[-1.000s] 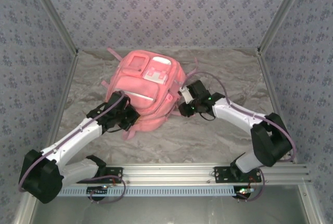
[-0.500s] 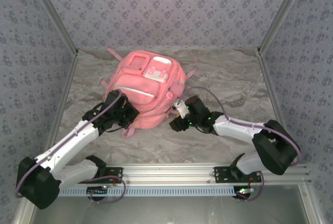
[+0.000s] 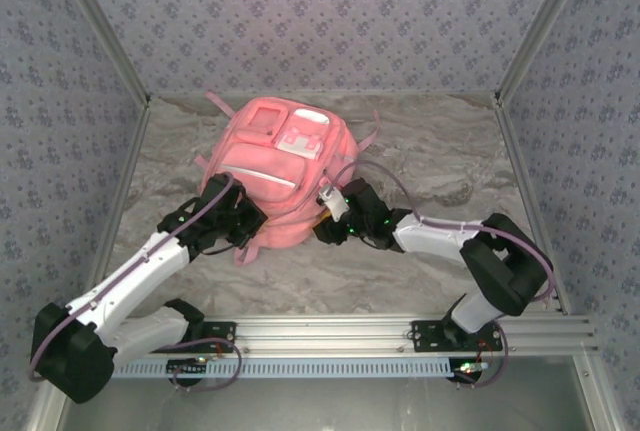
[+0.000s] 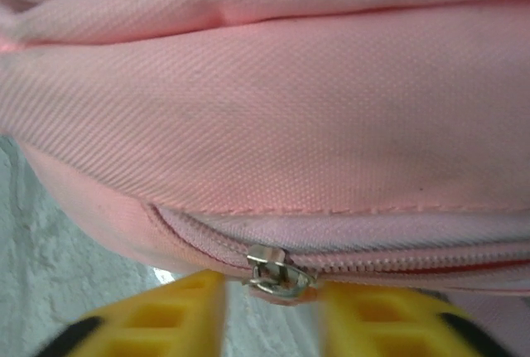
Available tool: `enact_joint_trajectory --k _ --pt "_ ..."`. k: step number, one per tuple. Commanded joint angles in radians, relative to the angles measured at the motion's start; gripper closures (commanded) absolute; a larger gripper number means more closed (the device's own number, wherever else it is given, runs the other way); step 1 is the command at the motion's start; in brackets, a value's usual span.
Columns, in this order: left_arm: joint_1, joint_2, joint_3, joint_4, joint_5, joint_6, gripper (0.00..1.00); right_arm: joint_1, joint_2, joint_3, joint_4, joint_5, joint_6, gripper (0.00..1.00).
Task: Pack the student bag
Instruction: Zip the student bag at the top-center of the table.
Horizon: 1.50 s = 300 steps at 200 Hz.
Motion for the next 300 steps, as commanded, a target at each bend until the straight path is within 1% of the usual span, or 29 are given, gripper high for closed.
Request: enact_joint_trajectory --k 1,9,18,60,100,126,150,170,174,187,193,194,195,203,212,227,238,251,256,266,276,278,284,292,293,298,300 --pt "-0.009 -0.039 0.012 -0.028 -0.013 -0.023 1.0 0.002 0.016 0.034 0.008 -0.033 0.029 0.86" --pt "-0.008 -0.042 0.008 -0.03 -0.015 -0.023 1.0 -0.003 0.011 0.034 -0.001 -0.031 0.029 0.94" --pt "-0.006 -0.046 0.006 -0.031 -0.018 -0.023 1.0 -0.01 0.004 0.03 -0.01 -0.031 0.029 1.0" --pt "-0.003 -0.062 0.011 -0.054 -0.039 -0.006 1.0 -0.076 -0.051 -0.021 -0.051 -0.02 0.057 1.0" --pt "-0.003 -0.066 0.008 -0.071 -0.053 0.013 1.0 -0.149 -0.043 -0.008 -0.132 -0.052 0.066 1.0" --pt "-0.006 -0.065 0.006 -0.068 -0.05 0.019 1.0 -0.166 -0.009 0.036 -0.191 -0.055 0.058 1.0" --pt "-0.018 -0.054 0.007 -0.05 -0.041 0.03 1.0 -0.174 0.023 0.079 -0.234 -0.03 0.067 1.0" --pt "-0.027 -0.039 0.016 -0.037 -0.02 0.065 1.0 -0.18 0.008 0.085 -0.264 -0.015 0.076 1.0" --pt "-0.027 -0.039 0.018 -0.038 -0.019 0.075 0.94 -0.185 -0.001 0.078 -0.268 -0.011 0.079 1.0" --pt "-0.026 -0.052 0.028 -0.046 -0.022 0.119 0.69 -0.208 -0.042 0.044 -0.276 0.01 0.108 1.0" --pt "-0.027 -0.06 0.037 -0.052 -0.03 0.15 0.58 -0.222 -0.067 0.025 -0.285 0.023 0.127 1.0" --pt "-0.027 -0.061 0.039 -0.057 -0.031 0.154 0.58 -0.225 -0.07 0.023 -0.286 0.024 0.131 1.0" --pt "-0.027 -0.063 0.041 -0.057 -0.033 0.16 0.55 -0.226 -0.074 0.02 -0.287 0.025 0.135 1.0" --pt "-0.027 -0.076 0.059 -0.085 -0.054 0.197 0.46 -0.249 -0.097 -0.001 -0.299 0.025 0.156 1.0" --pt "-0.027 -0.09 0.082 -0.108 -0.074 0.239 0.4 -0.276 -0.126 -0.031 -0.304 0.018 0.186 1.0" --pt "-0.026 -0.109 0.112 -0.129 -0.089 0.311 0.35 -0.309 -0.184 -0.091 -0.293 -0.002 0.228 1.0" --pt "-0.028 -0.118 0.137 -0.129 -0.078 0.381 0.3 -0.325 -0.238 -0.14 -0.289 0.007 0.249 1.0" --pt "-0.025 -0.125 0.164 -0.135 -0.078 0.458 0.21 -0.343 -0.309 -0.2 -0.281 0.02 0.273 1.0" --pt "-0.025 -0.128 0.176 -0.141 -0.08 0.484 0.15 -0.353 -0.337 -0.223 -0.277 0.023 0.281 1.0" --pt "-0.017 -0.138 0.195 -0.144 -0.072 0.536 0.06 -0.374 -0.391 -0.258 -0.277 0.024 0.287 1.0" --pt "-0.008 -0.151 0.209 -0.142 -0.072 0.589 0.05 -0.394 -0.439 -0.269 -0.311 0.055 0.288 1.0" --pt "-0.006 -0.153 0.21 -0.141 -0.074 0.6 0.05 -0.397 -0.45 -0.268 -0.319 0.061 0.287 0.98" --pt "0.003 -0.16 0.214 -0.138 -0.091 0.635 0.07 -0.404 -0.479 -0.266 -0.344 0.089 0.284 0.86" --pt "0.027 -0.163 0.215 -0.132 -0.099 0.674 0.03 -0.408 -0.521 -0.263 -0.367 0.133 0.276 0.69" --pt "0.032 -0.163 0.215 -0.131 -0.096 0.678 0.02 -0.407 -0.524 -0.262 -0.371 0.139 0.274 0.68" --pt "0.058 -0.159 0.216 -0.121 -0.074 0.704 0.02 -0.408 -0.554 -0.257 -0.38 0.165 0.265 0.56" --pt "0.069 -0.157 0.216 -0.114 -0.065 0.716 0.02 -0.409 -0.565 -0.257 -0.382 0.176 0.26 0.52"
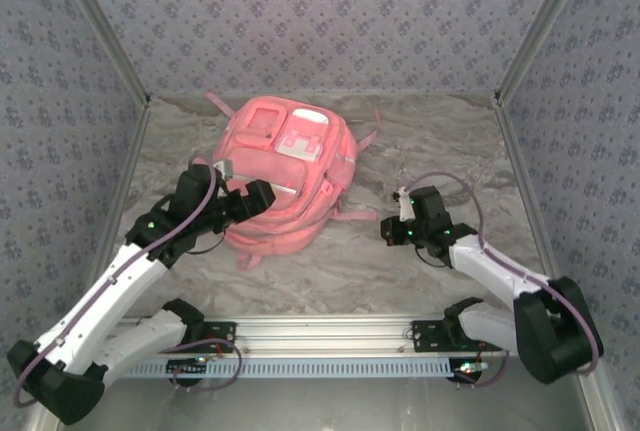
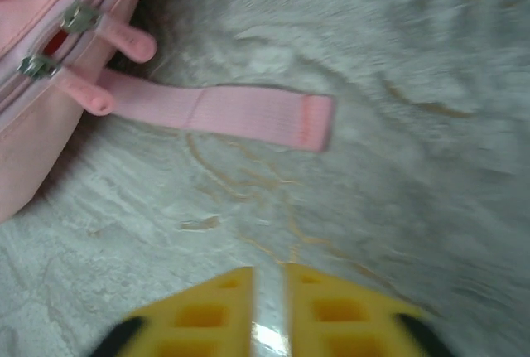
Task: Pack the student bag
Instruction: Zip the student bag at the top-center of the table, then reset both arms
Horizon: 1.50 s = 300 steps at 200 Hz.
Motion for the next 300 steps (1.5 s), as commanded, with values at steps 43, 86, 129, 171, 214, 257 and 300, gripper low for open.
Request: enact_joint_trajectory --k 43,86,129,171,214,257,300 --pt "0.226 0.062 0.011 0.161 -0.154 0.313 0.02 -0.015 -0.343 0.077 -0.032 0.32 -0.085 0.0" --pt "0.392 0.111 -0.228 0.632 -0.439 0.548 0.02 -0.019 -0.406 0.007 0.27 0.489 -0.274 0.0" --pt "0.635 0.301 -0.319 0.706 -0.315 0.594 0.02 -0.078 -0.398 -0.265 0.775 0.626 -0.508 0.0" --pt "0.676 0.509 -0.386 0.909 -0.075 0.614 0.02 -0.281 -0.32 -0.271 0.679 0.57 -0.374 0.0" --pt "0.636 0.498 -0.494 1.214 0.071 0.647 0.02 -0.384 -0.188 -0.251 0.672 0.441 -0.277 0.0" --pt "0.616 0.489 -0.502 1.225 0.114 0.689 0.02 -0.414 -0.012 -0.271 0.786 0.338 -0.218 0.0" --pt "0.655 0.479 -0.526 1.277 0.069 0.753 0.02 -0.463 0.152 -0.317 1.093 0.243 -0.212 0.0"
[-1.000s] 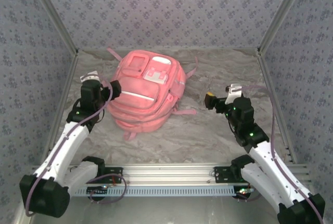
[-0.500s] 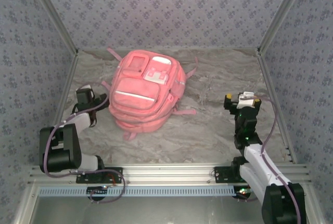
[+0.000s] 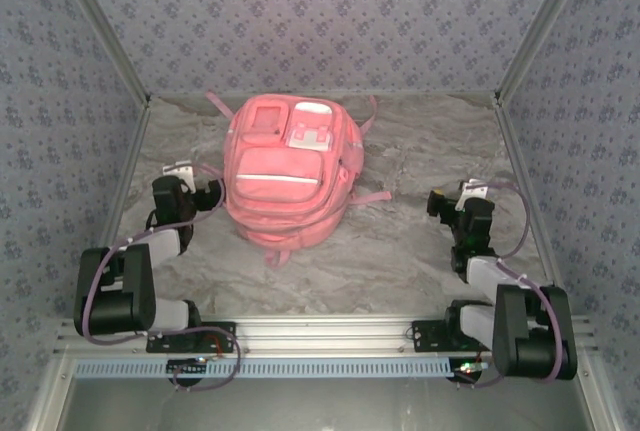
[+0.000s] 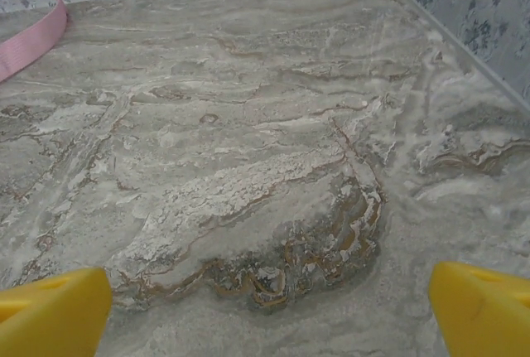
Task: Pack the student bag
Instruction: Reset both arms
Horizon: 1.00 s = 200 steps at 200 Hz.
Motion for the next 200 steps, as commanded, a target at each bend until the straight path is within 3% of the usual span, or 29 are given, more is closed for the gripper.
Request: enact_joint_trajectory --k 1,25,46,53,67,76,82,104,124,158,179,200 --pt "0.034 -0.002 -0.025 0.124 0.032 0.032 0.02 -0.016 0.093 -0.043 0.306 -0.075 0.032 0.0" --pt "0.047 0.088 -0.077 0.326 0.04 0.022 0.02 -0.026 0.153 -0.008 0.308 -0.173 -0.07 0.0" --pt "0.042 0.181 -0.126 0.504 0.031 0.022 0.02 -0.033 0.399 -0.066 0.65 -0.208 -0.071 0.0" --pt "0.039 0.177 -0.112 0.475 0.026 0.025 0.02 -0.036 0.446 -0.047 0.727 -0.236 -0.043 0.0" --pt "0.004 0.179 -0.042 0.346 -0.04 0.045 0.02 -0.028 0.364 0.035 0.449 -0.295 -0.129 0.0" --pt "-0.016 0.176 0.006 0.239 -0.061 0.059 0.02 -0.014 0.377 0.072 0.405 -0.272 -0.126 0.0" --pt "-0.036 0.182 0.004 0.258 -0.112 0.071 0.02 -0.008 0.395 0.088 0.404 -0.259 -0.09 0.0" --pt "-0.034 0.181 0.005 0.249 -0.105 0.068 0.02 0.003 0.383 0.167 0.241 -0.055 -0.06 0.0" --pt "-0.04 0.18 0.004 0.25 -0.115 0.072 0.02 0.052 0.387 0.176 0.218 0.029 -0.079 0.0" --pt "-0.044 0.18 0.002 0.254 -0.125 0.074 0.02 0.068 0.387 0.166 0.226 0.003 -0.105 0.0" --pt "-0.044 0.18 0.002 0.255 -0.124 0.076 0.02 0.095 0.392 0.13 0.319 0.082 -0.12 0.0" --pt "-0.044 0.18 0.002 0.254 -0.123 0.074 0.02 0.085 0.391 0.158 0.245 0.052 -0.112 0.0"
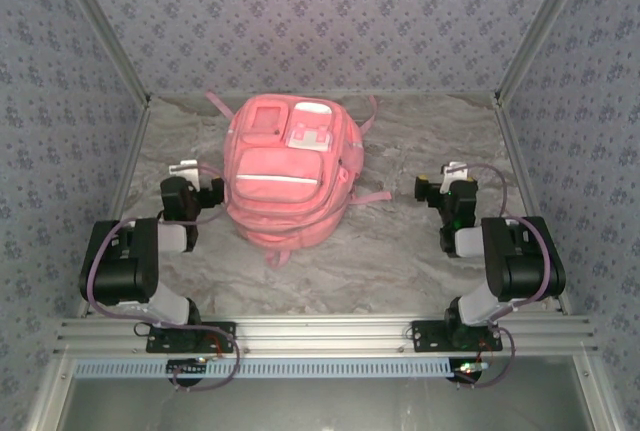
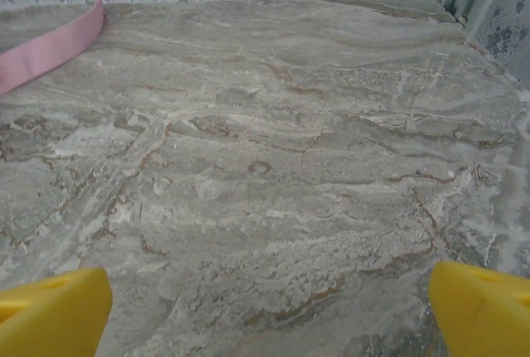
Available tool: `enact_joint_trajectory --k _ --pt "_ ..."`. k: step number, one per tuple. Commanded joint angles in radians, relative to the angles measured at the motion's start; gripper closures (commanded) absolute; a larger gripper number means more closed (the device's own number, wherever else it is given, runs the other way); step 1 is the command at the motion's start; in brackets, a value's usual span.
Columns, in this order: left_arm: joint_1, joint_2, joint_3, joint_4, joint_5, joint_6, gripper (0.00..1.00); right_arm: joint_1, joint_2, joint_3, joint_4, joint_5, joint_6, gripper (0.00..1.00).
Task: Pack the student bag
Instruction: Reset both arms
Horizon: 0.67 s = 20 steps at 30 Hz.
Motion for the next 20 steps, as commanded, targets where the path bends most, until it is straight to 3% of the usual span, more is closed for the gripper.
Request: enact_joint_trajectory --k 1,20 --pt "-0.006 -0.003 0.012 0.0 -0.001 0.013 0.02 -0.001 -0.005 0.011 -0.027 0.024 -0.012 0.0" --pt "0.002 -0.003 0.014 -0.004 0.012 0.007 0.02 -0.023 -0.008 0.022 -0.05 -0.012 0.0 0.0"
